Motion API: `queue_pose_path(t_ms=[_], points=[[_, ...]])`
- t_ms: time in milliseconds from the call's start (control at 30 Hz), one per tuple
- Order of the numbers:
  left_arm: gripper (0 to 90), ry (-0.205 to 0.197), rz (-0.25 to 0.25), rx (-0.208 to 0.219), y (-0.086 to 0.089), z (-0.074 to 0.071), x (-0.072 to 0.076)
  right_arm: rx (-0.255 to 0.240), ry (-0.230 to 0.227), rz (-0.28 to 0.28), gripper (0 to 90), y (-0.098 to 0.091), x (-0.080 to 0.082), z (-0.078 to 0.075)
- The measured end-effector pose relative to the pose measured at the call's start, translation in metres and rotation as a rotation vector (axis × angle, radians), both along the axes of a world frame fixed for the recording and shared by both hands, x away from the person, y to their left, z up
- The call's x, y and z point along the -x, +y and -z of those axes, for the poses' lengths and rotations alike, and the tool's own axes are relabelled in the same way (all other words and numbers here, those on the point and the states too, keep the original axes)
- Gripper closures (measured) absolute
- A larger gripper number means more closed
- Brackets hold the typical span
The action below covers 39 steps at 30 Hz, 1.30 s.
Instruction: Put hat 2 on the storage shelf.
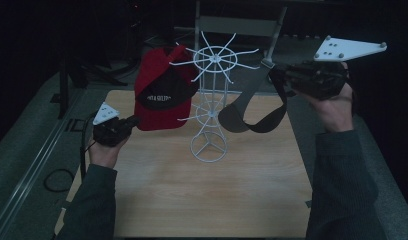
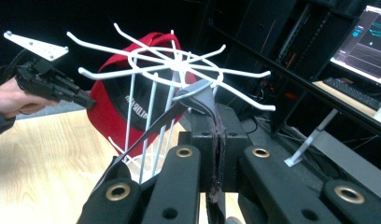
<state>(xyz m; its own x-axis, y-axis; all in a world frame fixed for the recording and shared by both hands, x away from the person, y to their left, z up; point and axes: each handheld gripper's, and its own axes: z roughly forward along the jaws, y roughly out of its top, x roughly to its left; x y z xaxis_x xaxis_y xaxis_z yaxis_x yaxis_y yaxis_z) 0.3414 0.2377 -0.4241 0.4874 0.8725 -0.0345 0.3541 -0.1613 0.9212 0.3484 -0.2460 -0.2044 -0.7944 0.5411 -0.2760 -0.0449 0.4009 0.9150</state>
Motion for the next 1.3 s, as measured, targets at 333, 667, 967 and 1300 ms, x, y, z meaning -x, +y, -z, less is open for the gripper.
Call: queue_pose_path(t_ms=[333,667,967,1300], points=[[85.8,0.003,-0.005,-0.003,0.001,0.000,-0.002,0.009,0.000,0.025,87.9,0.011,-0.011,0.001],[85.8,0.003,-0.005,0.000,-0.001,-0.001,-0.002,0.036,0.037,0.028,87.9,0.021,-0.025,0.010],[83.4,-0.003,-0.004,-0.013,-0.001,-0.001,-0.001,0.068,0.081,0.013,85.3,0.026,-0.032,0.026],[61.0,0.009,-0.006,-0.008,0.000,0.002,0.000,0.069,0.080,0.027,59.8,0.022,-0.031,0.032]])
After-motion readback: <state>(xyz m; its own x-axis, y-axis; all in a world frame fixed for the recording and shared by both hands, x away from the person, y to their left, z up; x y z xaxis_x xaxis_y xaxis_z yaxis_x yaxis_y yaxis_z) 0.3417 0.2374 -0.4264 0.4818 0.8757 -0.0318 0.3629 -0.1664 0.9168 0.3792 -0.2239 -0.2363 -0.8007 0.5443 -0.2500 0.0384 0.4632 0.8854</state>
